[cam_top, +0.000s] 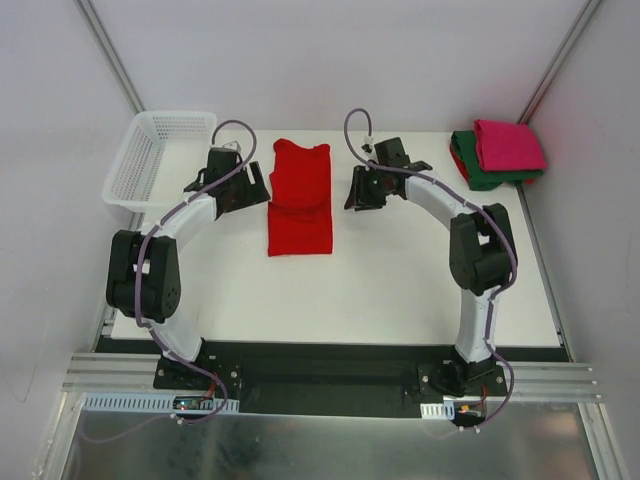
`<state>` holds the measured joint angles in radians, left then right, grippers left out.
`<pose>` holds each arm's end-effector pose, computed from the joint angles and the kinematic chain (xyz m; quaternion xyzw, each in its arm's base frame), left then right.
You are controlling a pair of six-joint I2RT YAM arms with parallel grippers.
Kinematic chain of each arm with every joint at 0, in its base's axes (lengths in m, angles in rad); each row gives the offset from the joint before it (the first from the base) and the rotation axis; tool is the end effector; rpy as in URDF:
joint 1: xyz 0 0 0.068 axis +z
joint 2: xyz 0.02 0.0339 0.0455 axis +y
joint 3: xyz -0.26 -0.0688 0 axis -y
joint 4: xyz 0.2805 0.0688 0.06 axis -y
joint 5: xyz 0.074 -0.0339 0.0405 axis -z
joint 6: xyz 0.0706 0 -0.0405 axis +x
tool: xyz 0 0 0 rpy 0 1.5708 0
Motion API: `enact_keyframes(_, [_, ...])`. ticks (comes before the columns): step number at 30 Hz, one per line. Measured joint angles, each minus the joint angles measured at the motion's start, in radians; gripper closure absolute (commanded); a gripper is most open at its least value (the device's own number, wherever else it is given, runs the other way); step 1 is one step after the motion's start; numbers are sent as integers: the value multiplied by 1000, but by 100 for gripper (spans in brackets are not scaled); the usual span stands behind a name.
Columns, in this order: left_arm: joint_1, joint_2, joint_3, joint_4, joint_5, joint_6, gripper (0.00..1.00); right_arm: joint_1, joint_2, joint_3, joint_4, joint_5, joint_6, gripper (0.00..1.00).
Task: Fold and stack the t-shirts
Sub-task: Fold the folded rectangular tshirt in 1/3 of the way
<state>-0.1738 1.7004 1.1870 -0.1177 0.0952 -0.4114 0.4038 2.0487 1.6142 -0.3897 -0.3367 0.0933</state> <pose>0.4361 -0.0834 0.2007 -0.0842 0.8869 -0.1711 0.4208 0.4642 0.2237 0.1775 -0.2023 0.8975 0.2397 0.3101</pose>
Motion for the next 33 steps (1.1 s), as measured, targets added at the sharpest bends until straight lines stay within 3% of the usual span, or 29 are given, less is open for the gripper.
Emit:
enact_keyframes(1, [-10,-16,-18,10,3,-3,51,2,-27,-27,5,0,0,60])
enact_keyframes(3, [-40,-35,-48,27,9,-7,69,8,-82,-80,9,2,0,59])
enact_keyframes(4, [-62,-39,-58,34,10,-6,89,10,-106,-104,11,4,0,58])
enact_keyframes(6, [-105,-38,-71,46,18,-10,100,13,-149,-153,19,9,1,58])
enact_keyframes(13, [-236,10,-83,131,55,-16,100,16,-297,-343,20,20,2,57])
enact_keyframes(23, [-237,132,-71,174,58,-24,100,16,-374,-444,20,36,3,57])
enact_keyframes(33, [-237,248,74,184,47,-10,100,16,-382,-478,22,42,3,57])
